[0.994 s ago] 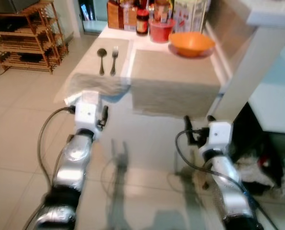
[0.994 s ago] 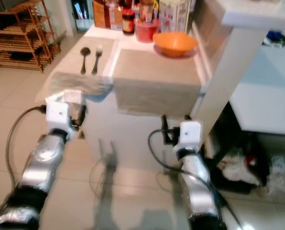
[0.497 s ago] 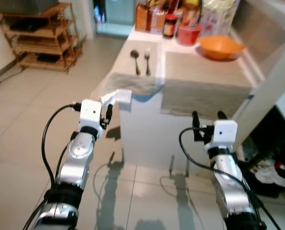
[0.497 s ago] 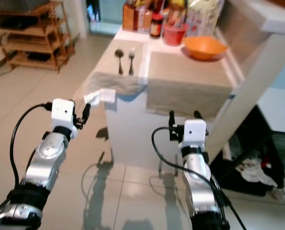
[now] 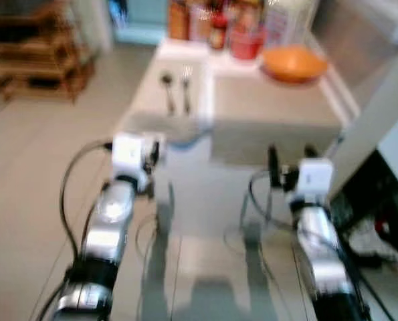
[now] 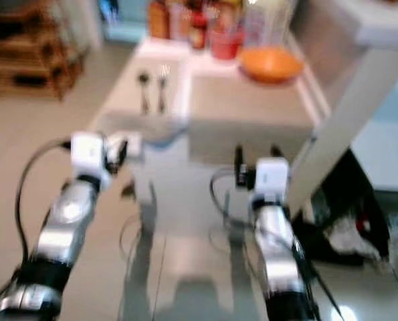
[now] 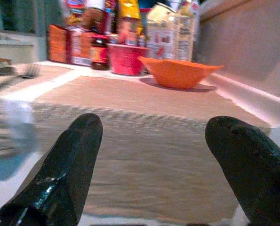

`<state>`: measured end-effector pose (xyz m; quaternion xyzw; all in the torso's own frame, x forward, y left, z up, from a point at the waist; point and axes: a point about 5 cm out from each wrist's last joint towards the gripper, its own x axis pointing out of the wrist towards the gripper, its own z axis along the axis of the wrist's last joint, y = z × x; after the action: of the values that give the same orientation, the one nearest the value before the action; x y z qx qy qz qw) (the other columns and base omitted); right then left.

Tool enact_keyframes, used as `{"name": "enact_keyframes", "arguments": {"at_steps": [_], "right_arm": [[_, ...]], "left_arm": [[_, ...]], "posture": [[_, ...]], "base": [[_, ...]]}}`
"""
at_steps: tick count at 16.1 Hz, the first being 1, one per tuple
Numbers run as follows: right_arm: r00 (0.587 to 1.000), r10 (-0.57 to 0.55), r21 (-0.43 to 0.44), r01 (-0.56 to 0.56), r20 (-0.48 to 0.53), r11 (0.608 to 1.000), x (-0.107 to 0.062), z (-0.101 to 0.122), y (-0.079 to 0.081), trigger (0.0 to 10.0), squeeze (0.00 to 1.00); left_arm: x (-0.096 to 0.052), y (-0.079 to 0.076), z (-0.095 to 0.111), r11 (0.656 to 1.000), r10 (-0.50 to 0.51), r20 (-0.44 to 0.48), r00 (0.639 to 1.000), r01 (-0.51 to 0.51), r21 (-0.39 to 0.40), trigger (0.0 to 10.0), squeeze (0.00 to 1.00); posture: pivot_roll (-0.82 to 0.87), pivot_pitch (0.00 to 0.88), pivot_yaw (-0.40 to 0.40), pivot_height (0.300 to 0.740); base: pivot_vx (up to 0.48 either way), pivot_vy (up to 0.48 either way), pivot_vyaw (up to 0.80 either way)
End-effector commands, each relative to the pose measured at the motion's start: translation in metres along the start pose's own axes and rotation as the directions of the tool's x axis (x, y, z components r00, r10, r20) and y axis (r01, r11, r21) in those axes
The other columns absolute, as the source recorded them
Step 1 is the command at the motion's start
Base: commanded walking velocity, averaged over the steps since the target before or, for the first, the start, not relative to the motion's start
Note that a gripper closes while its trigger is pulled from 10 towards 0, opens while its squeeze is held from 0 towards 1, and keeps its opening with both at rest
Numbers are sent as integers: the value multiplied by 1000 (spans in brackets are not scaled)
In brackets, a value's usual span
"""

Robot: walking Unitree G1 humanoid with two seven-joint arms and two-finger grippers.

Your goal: Setting the table

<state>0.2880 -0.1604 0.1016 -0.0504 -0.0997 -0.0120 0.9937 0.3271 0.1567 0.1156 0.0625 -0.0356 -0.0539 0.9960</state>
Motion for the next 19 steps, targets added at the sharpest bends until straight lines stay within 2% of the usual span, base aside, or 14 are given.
{"name": "enact_keyframes", "arguments": {"at_steps": [1, 2, 4, 6, 8, 10, 14, 19], "right_arm": [[996, -70, -3, 70, -53, 998, -7, -12, -19, 10000, 0], [998, -52, 10, 52, -22, 999, -5, -5, -17, 10000, 0], [999, -38, 14, 38, 33, 999, 2, 9, -15, 10000, 0], [998, -39, 13, 39, 46, 999, 5, 13, -19, 10000, 0], [998, -29, 16, 28, 49, 999, 6, 12, -18, 10000, 0], [998, -5, 26, 3, 59, 1000, 5, 16, -11, 10000, 0], [999, -5, 21, 4, 40, 1000, 8, 15, -8, 10000, 0], [1000, -3, 31, 2, 6, 1000, 5, 10, -6, 10000, 0]], "left_arm": [[3, -12, 7, 999, -35, 29, 999, 35, 3, 10000, 0], [4, -11, 9, 1000, -25, 30, 999, 25, 15, 10000, 0], [6, -14, 21, 998, -59, 79, 995, 62, -30, 10000, 0], [9, -16, 37, 997, -71, 138, 988, 69, 21, 10000, 0], [16, -13, 48, 1000, -26, 166, 986, 26, -3, 10000, 0], [17, -15, 54, 1000, -20, 177, 984, 24, -21, 10000, 0], [19, -13, 56, 1000, 0, 162, 987, 5, -30, 10000, 0], [21, -10, 52, 999, 5, 120, 993, -1, -35, 10000, 0]], "posture": [[69, 0, -13, 740], [67, 0, -11, 740], [68, 0, -18, 740], [71, 0, -19, 740], [68, 0, -18, 740], [68, 0, -17, 740], [72, 0, -15, 740], [72, 0, -10, 740]], "base": [[458, 0, 0], [458, 0, 0], [458, 0, 0], [456, 0, 0], [427, 0, 0], [0, 0, 0], [0, 0, 520], [0, -458, 0]]}}
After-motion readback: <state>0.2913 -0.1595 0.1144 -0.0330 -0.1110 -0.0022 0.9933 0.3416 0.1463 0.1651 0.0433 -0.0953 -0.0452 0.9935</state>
